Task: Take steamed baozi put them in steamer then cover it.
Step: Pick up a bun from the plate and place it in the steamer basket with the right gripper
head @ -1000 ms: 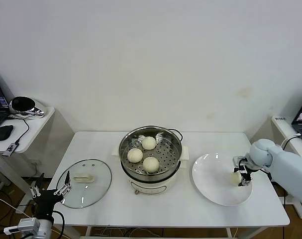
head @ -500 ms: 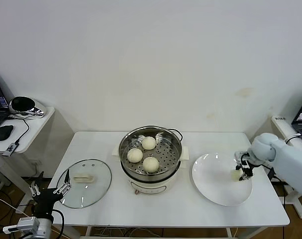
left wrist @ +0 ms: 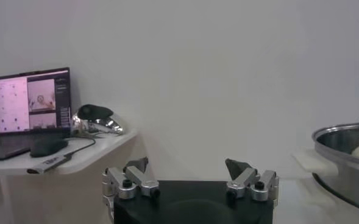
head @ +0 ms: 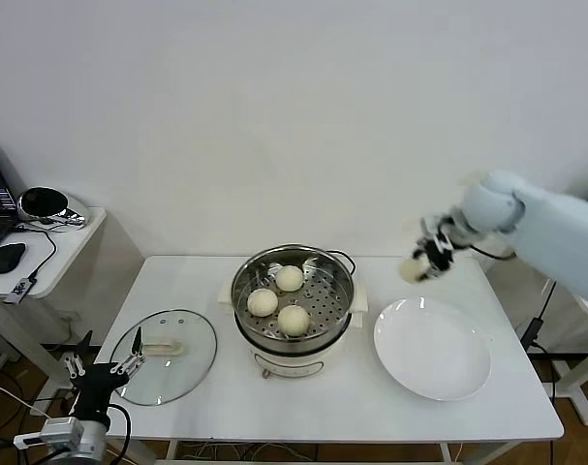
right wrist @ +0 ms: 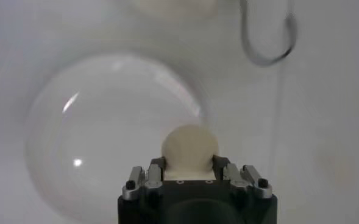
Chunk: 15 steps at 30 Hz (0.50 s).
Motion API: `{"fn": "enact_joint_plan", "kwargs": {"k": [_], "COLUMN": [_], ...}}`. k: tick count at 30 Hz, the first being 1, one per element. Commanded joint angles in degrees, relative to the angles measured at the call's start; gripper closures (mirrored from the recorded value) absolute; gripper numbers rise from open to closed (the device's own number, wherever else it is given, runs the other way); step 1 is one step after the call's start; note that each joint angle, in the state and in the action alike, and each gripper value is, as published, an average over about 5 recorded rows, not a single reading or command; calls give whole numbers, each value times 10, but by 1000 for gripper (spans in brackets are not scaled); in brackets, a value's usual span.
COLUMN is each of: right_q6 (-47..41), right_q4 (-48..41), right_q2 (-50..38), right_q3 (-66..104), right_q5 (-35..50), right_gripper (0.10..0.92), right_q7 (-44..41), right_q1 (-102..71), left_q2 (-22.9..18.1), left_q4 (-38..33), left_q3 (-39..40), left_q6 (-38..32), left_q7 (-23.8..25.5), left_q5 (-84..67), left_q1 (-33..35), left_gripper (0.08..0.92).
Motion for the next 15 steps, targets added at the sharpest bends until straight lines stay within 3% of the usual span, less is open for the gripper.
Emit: {"fn": "enact_joint_plan", "kwargs": {"k": [1,6,15], "right_q6": [-104,-162,-198], "right_q4": [26,17,-15], "right_q2": [148,206,242], "right_q3": [-134,-126,-125], "right_q5": [200,245,232], "right_gripper": [524,524,516], "right_q7": [65,104,129], "right_q1": [164,106,29], "left_q2": [1,-1,-5], "left_q4": [1,1,-3], "left_q3": [0,-5,-10], "left_q6": [0,-1,-1], "left_q7": [0,0,0], "left_q5": [-1,-3,-5], "left_q1": [-1,1,1], "left_gripper": [177,177,177]}}
